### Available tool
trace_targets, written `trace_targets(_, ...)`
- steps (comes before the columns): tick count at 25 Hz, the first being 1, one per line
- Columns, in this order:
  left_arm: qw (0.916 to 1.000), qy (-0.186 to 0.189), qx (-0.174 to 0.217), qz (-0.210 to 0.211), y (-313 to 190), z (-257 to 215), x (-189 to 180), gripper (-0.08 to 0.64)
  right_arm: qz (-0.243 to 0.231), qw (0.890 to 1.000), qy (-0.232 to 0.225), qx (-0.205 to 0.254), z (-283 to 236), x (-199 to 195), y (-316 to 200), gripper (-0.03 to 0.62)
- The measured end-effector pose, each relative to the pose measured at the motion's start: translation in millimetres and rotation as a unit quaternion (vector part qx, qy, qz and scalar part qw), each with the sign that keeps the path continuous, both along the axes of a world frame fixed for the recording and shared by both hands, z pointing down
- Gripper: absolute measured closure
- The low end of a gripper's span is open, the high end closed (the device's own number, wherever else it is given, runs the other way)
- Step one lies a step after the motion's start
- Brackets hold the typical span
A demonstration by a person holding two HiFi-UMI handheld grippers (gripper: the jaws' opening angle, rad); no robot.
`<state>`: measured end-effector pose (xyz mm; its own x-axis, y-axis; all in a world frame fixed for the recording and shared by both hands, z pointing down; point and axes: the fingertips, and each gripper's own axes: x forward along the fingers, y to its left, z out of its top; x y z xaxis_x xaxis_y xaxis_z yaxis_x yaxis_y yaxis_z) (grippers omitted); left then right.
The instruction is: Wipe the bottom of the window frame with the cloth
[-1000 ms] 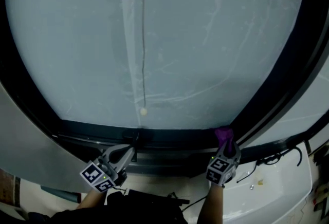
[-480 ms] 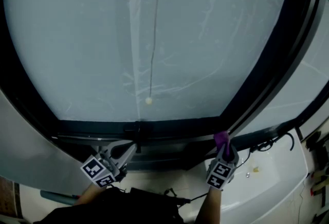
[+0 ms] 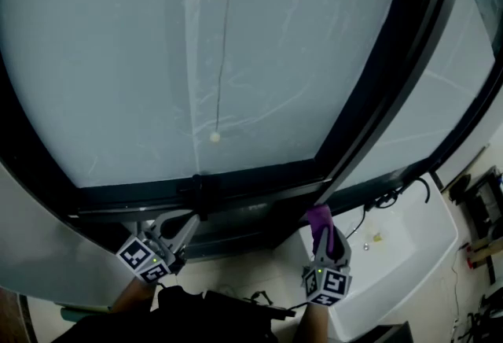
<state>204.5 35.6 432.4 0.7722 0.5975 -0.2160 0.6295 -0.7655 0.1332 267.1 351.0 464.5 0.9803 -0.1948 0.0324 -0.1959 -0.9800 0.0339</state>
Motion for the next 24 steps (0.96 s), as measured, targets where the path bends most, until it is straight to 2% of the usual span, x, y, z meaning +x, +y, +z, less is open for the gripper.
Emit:
trace_targets(7, 0.9996, 0.017, -0.007, 0.02, 3, -10, 4, 0.563, 0.018, 1.0, -0.006, -0.005, -1, -32, 9, 0.54)
trace_targets(11, 0.9988, 0.022, 0.009, 0.043, 10, -10, 6, 0.563, 0.027, 1.0, -0.004, 0.005, 1, -41, 11, 0.54)
trace_targets(19, 0.9976, 0.023, 0.019, 0.062, 22, -11, 10, 0.563, 0.026, 1.0, -0.012, -0.006, -3, -32, 4, 0.54)
trace_targets(24, 0.9971, 0.02, 0.018, 0.07, 25, -10, 9, 0.563, 0.022, 1.0, 0.01, 0.003, -11, -28, 4, 0.54)
